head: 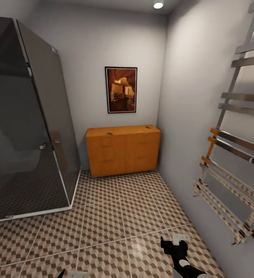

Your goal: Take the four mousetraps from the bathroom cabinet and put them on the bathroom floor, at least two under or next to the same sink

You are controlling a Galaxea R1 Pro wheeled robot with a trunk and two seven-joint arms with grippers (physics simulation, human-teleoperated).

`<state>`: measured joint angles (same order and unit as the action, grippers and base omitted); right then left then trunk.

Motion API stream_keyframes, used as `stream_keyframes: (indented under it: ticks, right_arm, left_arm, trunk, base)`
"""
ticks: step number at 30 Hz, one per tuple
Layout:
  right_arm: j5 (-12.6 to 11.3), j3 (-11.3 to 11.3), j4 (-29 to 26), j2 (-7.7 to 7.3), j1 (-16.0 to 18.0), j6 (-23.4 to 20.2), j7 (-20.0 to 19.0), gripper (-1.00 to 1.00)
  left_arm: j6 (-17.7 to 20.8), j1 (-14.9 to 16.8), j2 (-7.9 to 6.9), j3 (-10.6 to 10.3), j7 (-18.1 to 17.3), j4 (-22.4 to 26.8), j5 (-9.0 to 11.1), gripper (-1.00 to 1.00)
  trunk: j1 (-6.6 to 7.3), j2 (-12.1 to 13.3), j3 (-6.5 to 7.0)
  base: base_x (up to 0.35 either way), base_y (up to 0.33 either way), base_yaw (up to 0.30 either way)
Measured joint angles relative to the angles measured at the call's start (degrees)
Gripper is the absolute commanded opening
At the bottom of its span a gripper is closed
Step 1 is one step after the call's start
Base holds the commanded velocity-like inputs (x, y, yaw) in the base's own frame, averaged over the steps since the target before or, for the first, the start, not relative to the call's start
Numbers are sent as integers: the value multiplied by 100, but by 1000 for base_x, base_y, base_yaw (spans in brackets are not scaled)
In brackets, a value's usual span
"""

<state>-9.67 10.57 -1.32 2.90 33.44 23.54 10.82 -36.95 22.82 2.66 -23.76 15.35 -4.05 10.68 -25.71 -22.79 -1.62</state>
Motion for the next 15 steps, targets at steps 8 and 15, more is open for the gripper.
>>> stream_keyframes:
  ticks: [8, 15]
  right_arm:
    - [0, 0, -1, -1, -1, 0, -1, 100]
    - [0, 0, -2, -3, -1, 0, -6, 100]
  left_arm:
    - [0, 1, 1, 0, 0, -1, -1, 100]
    - [0, 0, 1, 0, 0, -2, -1, 100]
  trunk:
    - [0, 0, 0]
    - [0, 0, 0]
  base:
    - [299, -4, 162]
    - [299, 0, 23]
